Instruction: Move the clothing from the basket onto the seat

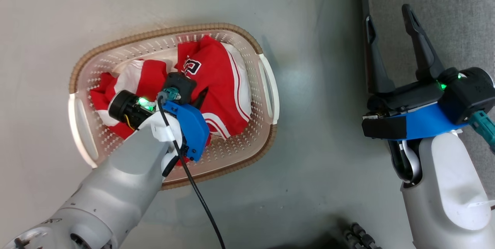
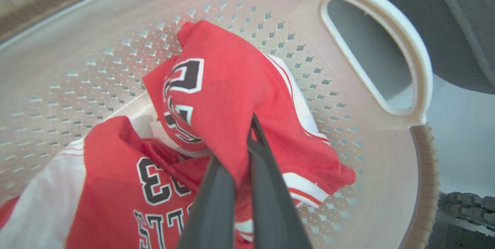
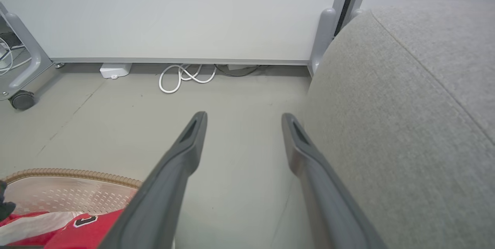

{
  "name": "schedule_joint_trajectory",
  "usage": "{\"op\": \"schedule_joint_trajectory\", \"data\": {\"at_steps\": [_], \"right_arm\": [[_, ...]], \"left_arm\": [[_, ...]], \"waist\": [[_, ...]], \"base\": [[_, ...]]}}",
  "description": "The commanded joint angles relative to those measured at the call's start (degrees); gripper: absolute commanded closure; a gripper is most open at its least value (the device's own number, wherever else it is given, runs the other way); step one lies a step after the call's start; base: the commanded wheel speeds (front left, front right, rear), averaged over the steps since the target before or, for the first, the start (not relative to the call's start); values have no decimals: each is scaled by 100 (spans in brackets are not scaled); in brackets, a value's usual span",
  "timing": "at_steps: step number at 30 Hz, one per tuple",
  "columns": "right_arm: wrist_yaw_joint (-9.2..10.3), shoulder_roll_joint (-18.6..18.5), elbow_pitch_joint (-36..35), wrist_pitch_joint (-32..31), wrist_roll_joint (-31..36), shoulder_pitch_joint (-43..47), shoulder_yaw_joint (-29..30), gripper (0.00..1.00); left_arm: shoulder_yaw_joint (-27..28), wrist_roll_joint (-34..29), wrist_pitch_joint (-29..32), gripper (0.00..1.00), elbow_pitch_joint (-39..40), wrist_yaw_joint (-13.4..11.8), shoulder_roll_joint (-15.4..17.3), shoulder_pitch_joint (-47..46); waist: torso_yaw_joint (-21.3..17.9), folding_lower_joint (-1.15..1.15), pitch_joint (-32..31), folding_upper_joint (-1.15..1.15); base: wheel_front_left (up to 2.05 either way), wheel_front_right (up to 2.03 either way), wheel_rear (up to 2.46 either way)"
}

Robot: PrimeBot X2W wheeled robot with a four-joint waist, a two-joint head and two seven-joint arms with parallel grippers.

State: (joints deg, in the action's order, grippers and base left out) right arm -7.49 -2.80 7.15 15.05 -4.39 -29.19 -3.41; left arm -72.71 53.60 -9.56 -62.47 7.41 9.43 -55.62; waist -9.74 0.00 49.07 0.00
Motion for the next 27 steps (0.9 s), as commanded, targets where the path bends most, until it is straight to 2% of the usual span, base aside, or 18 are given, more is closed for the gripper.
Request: {"op": "schedule_joint_trajectory", "data": {"at_steps": [1,5,11,16,27], "right_arm": [[-1,-16,6,20,71,-17,-3,0],[-1,-16,74,20,119,37,7,0],[-1,-16,207,20,128,136,-58,0],[-1,-16,336,20,171,252,-64,0],[-1,-17,620,20,212,618,-101,0]], "left_arm": [[-3,0,-87,100,-13,11,-16,-77],[-21,12,-416,100,-44,11,-66,20],[46,46,-570,100,63,11,-81,146],[545,-309,-568,100,500,11,34,271],[2077,-1482,-571,100,1491,-52,173,1096]], "waist": [[56,0,-92,0],[170,0,-353,0],[318,0,-837,0],[491,0,-1273,0],[740,0,-2343,0]], "base": [[0,0,0],[0,0,0],[0,0,0],[0,0,0],[0,0,0]]}}
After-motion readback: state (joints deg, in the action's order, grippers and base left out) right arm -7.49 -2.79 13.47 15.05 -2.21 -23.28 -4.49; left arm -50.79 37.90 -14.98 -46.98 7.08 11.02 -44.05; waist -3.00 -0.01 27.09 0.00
